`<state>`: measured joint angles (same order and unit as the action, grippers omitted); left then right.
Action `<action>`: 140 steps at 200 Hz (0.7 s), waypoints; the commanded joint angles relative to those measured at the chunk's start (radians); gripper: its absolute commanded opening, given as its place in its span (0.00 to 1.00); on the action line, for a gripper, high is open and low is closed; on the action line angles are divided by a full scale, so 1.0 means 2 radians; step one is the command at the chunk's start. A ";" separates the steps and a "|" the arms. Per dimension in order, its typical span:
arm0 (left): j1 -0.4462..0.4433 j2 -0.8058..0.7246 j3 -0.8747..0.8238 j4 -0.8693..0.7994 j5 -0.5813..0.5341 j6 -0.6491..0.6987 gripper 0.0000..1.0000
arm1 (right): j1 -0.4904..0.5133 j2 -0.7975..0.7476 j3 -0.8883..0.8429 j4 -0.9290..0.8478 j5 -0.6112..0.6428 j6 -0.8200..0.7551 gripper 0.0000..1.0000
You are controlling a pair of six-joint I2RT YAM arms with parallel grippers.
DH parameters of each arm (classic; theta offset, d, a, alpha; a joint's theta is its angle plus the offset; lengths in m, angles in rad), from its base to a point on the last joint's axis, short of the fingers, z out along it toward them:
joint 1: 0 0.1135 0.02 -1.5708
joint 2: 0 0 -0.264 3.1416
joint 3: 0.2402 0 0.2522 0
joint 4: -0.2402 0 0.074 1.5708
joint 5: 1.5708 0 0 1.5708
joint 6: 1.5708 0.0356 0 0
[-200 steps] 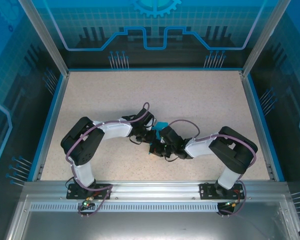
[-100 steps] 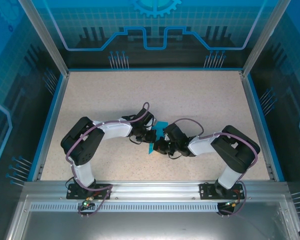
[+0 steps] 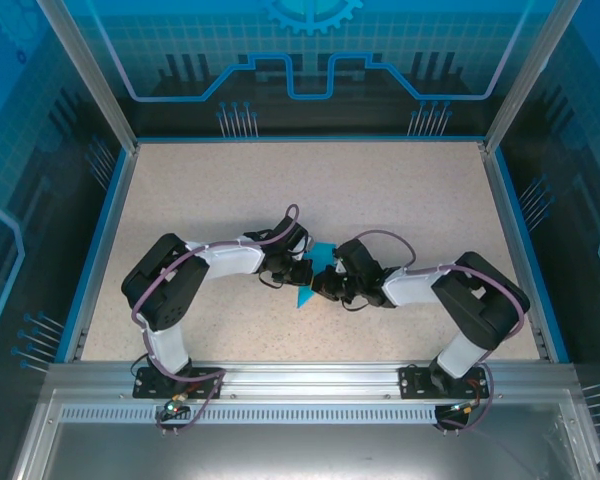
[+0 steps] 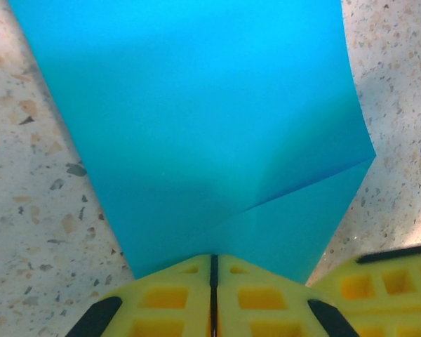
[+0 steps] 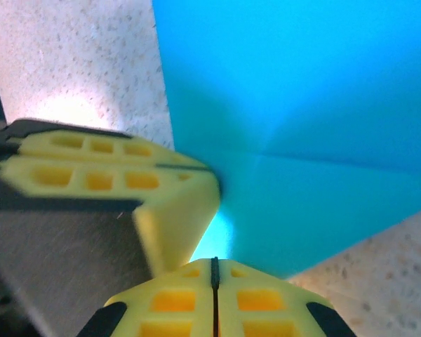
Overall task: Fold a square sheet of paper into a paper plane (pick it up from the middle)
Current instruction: Third fold the triangle at the center of the table.
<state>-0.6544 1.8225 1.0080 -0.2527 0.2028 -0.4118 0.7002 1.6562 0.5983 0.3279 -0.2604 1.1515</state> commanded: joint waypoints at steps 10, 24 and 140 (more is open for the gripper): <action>0.001 0.009 -0.003 -0.034 -0.012 0.010 0.11 | -0.007 0.026 0.006 0.010 0.007 -0.005 0.07; 0.001 0.007 -0.003 -0.033 -0.013 0.011 0.11 | -0.008 0.017 0.008 -0.004 0.010 -0.010 0.07; 0.002 0.012 0.006 -0.038 -0.010 0.013 0.12 | -0.063 0.025 0.022 -0.026 -0.017 -0.050 0.08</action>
<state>-0.6544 1.8225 1.0115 -0.2569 0.2024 -0.4110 0.5880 1.6547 0.6323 0.2996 -0.2806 1.0763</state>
